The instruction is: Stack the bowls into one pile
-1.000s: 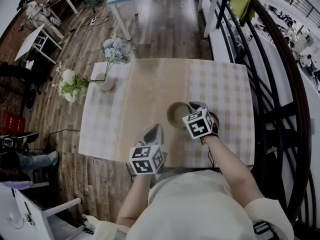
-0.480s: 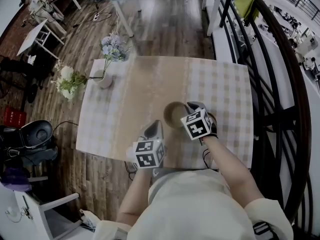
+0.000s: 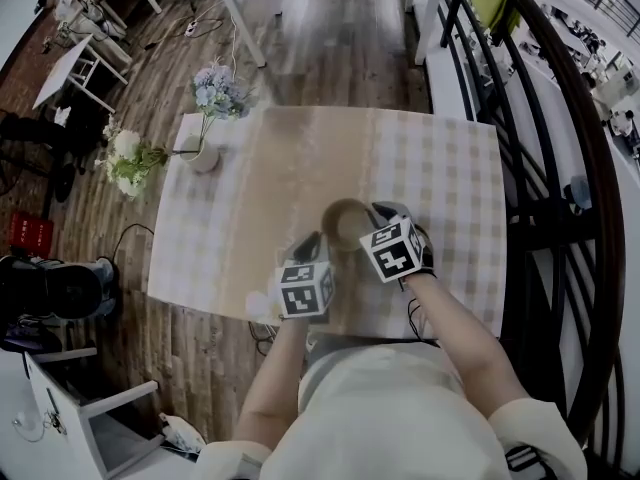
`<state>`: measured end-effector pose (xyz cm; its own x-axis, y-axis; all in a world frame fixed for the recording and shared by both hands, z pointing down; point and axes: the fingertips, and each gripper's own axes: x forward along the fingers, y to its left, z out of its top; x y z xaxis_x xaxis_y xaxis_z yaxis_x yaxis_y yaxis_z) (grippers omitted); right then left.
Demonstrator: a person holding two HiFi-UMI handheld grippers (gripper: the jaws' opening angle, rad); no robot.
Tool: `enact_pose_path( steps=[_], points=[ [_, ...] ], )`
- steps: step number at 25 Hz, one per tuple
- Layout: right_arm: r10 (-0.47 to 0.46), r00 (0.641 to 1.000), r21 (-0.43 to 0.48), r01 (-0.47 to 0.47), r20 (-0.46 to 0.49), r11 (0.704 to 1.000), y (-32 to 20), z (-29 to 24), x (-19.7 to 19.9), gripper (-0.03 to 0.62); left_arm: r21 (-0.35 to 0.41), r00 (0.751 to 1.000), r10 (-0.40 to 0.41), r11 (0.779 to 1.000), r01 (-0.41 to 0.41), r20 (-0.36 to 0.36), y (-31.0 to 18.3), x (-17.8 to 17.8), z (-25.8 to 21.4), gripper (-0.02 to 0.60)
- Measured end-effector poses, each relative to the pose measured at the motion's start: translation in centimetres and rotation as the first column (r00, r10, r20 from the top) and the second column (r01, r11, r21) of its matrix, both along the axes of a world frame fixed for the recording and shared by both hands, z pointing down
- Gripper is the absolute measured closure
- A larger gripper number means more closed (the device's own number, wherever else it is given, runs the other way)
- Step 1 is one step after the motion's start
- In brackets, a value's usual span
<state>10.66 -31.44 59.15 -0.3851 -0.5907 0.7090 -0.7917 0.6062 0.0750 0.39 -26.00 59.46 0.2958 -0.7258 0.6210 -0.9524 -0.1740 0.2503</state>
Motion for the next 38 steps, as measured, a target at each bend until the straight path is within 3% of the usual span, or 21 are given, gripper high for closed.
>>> enact_pose_path(
  steps=[3, 9, 15, 28, 38],
  points=[
    [0.003, 1.000, 0.014, -0.003, 0.009, 1.000, 0.0, -0.5, 0.2, 0.548, -0.025, 1.000, 0.003, 1.000, -0.003, 0.001, -0.7, 0.3, 0.9, 0.474],
    [0.017, 0.999, 0.036, -0.018, 0.035, 0.999, 0.0, -1.4, 1.0, 0.548, -0.082, 1.000, -0.003, 0.997, 0.005, 0.025, -1.5, 0.6, 2.7, 0.468],
    [0.037, 0.997, 0.043, -0.040, 0.072, 0.998, 0.7, -2.3, 1.9, 0.548, -0.118, 1.000, -0.026, 0.993, 0.027, 0.018, -1.9, 0.9, 3.8, 0.485],
    [0.083, 0.987, 0.073, -0.093, 0.134, 0.993, 3.0, -4.5, 4.1, 0.548, -0.101, 0.996, -0.086, 0.991, 0.083, -0.026, -2.0, 0.8, 2.9, 0.558],
    [0.143, 0.979, 0.114, -0.160, 0.145, 0.981, 4.5, -5.5, 7.5, 0.548, -0.036, 0.998, -0.062, 0.997, 0.061, -0.029, -1.5, 1.3, 0.2, 0.561]
  ],
)
